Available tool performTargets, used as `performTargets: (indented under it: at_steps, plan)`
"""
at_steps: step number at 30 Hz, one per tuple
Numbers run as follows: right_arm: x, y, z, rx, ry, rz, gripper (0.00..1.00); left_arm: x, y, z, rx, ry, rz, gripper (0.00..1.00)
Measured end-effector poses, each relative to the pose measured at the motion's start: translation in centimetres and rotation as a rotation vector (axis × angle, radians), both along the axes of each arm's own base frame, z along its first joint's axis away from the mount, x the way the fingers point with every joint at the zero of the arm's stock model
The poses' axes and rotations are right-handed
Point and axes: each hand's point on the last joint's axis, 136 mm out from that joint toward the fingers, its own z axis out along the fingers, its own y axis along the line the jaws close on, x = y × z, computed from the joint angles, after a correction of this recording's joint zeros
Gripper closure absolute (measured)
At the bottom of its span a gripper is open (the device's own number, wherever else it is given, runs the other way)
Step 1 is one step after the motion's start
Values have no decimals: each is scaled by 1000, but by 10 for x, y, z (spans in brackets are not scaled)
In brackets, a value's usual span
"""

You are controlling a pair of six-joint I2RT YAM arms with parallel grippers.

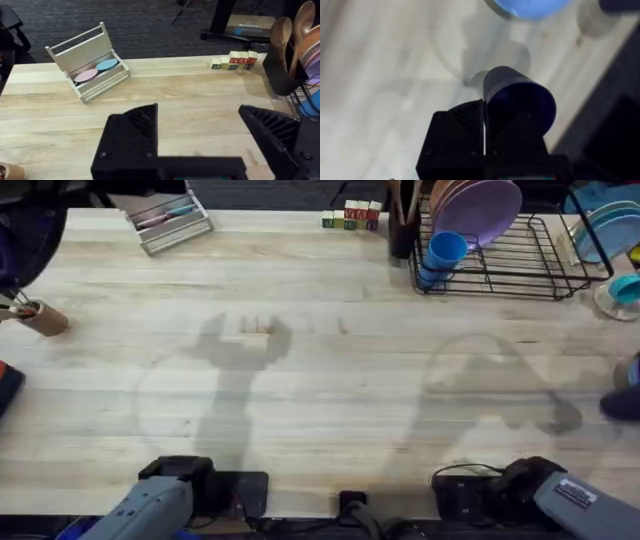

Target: Pick up the cup on the table and put them onto the rack.

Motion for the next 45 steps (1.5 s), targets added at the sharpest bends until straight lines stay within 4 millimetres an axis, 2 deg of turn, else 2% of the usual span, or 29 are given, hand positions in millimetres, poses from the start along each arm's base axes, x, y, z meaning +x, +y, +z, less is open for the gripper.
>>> performTargets:
  at_steps: [5, 9, 12, 13, 18, 23, 28, 38, 42, 45]
  plan:
    - [51, 5, 43, -50, -192, 119, 970, 0, 0, 0, 0, 0, 0, 7]
    - [96, 25, 63, -52, -344, 256, 970, 0, 0, 0, 0, 0, 1, 7]
    - [128, 50, 76, -48, -439, 379, 970, 0, 0, 0, 0, 0, 1, 7]
    - [156, 79, 92, -65, -520, 515, 970, 0, 0, 0, 0, 0, 1, 7]
    - [189, 130, 116, -114, -625, 748, 970, 0, 0, 0, 0, 0, 1, 7]
    - [205, 167, 136, -156, -706, 898, 970, 0, 0, 0, 0, 0, 1, 7]
    - [209, 190, 140, -157, -726, 972, 970, 0, 0, 0, 0, 0, 1, 7]
    - [224, 239, 105, -123, -630, 1165, 970, 0, 0, 0, 0, 0, 1, 7]
    - [235, 247, 96, -174, -598, 1214, 970, 0, 0, 0, 0, 0, 1, 7]
    - [231, 246, 87, -185, -538, 1234, 972, 0, 0, 0, 0, 0, 1, 7]
